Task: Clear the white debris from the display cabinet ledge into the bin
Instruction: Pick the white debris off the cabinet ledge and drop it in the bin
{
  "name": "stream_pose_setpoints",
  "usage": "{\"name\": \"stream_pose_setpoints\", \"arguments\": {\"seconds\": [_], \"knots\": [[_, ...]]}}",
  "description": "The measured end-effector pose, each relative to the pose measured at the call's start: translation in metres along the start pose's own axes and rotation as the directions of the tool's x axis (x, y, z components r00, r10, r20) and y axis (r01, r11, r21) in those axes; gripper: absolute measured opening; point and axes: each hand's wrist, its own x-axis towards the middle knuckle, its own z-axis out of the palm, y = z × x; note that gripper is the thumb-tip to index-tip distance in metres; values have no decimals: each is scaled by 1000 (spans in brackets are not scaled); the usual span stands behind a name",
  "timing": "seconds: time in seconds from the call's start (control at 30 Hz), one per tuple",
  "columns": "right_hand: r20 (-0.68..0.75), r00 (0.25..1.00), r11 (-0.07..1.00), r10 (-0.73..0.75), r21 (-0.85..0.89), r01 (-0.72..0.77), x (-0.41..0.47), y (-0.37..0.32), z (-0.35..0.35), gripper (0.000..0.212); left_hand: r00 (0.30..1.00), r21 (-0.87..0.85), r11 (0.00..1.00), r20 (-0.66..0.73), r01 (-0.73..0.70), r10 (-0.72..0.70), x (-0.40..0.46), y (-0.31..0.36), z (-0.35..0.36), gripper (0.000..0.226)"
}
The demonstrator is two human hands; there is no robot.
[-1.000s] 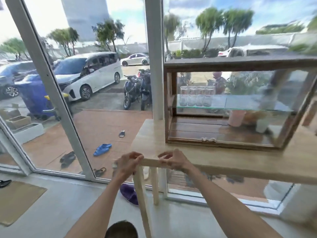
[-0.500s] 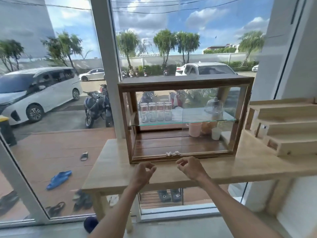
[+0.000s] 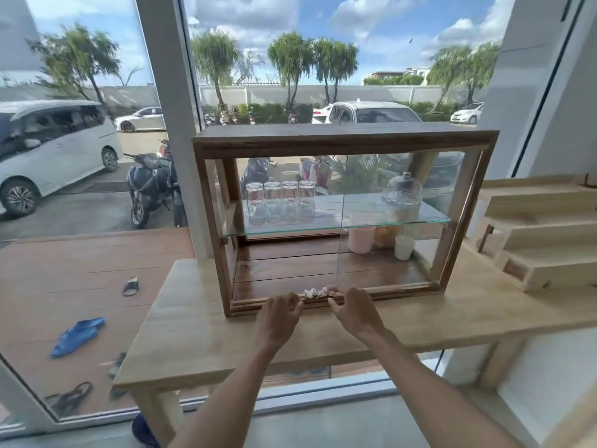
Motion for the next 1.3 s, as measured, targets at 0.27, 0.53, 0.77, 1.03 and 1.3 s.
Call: {"name": "stream_pose_setpoints", "arguments": {"seconds": [0.27, 0.53, 0.77, 1.03, 1.3], "knots": [[6, 997, 996, -71, -61, 71, 15, 0, 14, 30, 984, 81, 981, 12, -177, 177, 23, 14, 18, 25], [63, 977, 924, -204, -319, 213, 27, 16, 24, 24, 972, 175, 957, 82, -231, 220, 32, 13, 28, 24], [184, 945, 847, -269, -421, 323, 36, 17, 18, 29, 981, 177, 965, 44, -193, 188, 42, 9, 24, 21], [291, 905, 796, -310, -441, 415, 46, 18, 13, 30, 981, 328, 930, -37, -168, 190, 38, 12, 28, 27], [32, 968, 964, -247, 114, 242, 57, 20, 34, 14, 983, 187, 979, -145, -85, 113, 32, -3, 16, 12]]}}
